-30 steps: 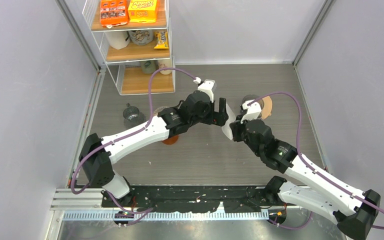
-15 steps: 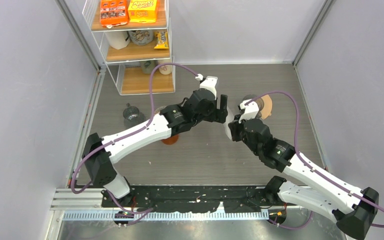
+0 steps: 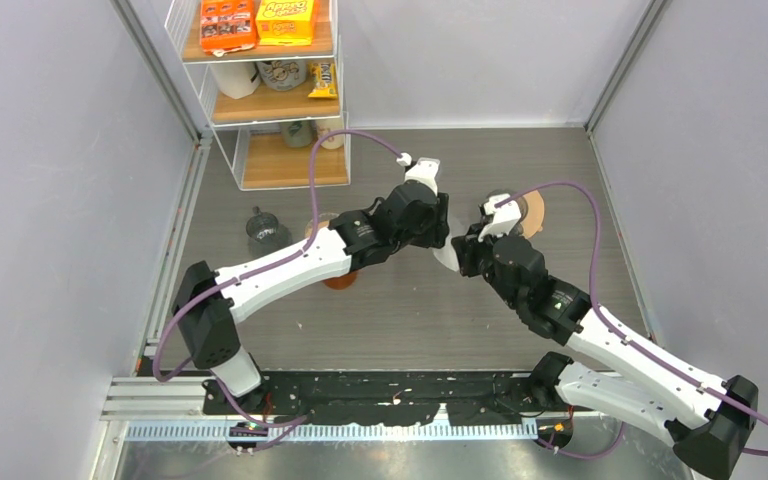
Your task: Place the coffee filter in the dripper
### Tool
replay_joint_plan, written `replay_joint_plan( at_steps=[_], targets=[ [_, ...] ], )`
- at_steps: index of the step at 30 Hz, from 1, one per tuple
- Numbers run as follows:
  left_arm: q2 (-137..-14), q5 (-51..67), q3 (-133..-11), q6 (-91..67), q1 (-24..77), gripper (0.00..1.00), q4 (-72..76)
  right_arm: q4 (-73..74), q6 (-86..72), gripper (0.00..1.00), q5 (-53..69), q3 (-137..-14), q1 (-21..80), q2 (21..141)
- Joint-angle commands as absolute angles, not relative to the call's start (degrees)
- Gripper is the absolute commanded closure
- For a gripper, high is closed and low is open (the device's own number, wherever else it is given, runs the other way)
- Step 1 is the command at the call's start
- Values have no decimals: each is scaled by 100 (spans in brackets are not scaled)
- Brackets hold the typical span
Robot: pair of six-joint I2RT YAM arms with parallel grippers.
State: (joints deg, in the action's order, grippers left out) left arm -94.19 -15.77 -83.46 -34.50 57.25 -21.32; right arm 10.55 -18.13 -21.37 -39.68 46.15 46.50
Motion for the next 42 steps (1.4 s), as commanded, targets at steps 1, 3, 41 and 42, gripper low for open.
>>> replay_joint_plan(
  at_steps=[1, 3, 41, 42],
  targets=[
    [-9461, -1568, -8640, -3502, 5747, 55, -2031, 655, -1864, 95, -2298, -4005, 4646, 4644],
    [-9466, -1621, -8648, -3495, 5747, 58, -2120, 703, -1886, 95, -2457, -4018, 4641, 4641],
    [-9671, -1958, -9324, -3608, 5864, 100, -3324, 194, -2153, 65, -2658, -3883, 4651, 4707],
    [-9710, -1992, -9404, -3590, 5882, 100, -3403, 88, -2122, 62, -2665, -3897, 4650, 4735]
  ],
)
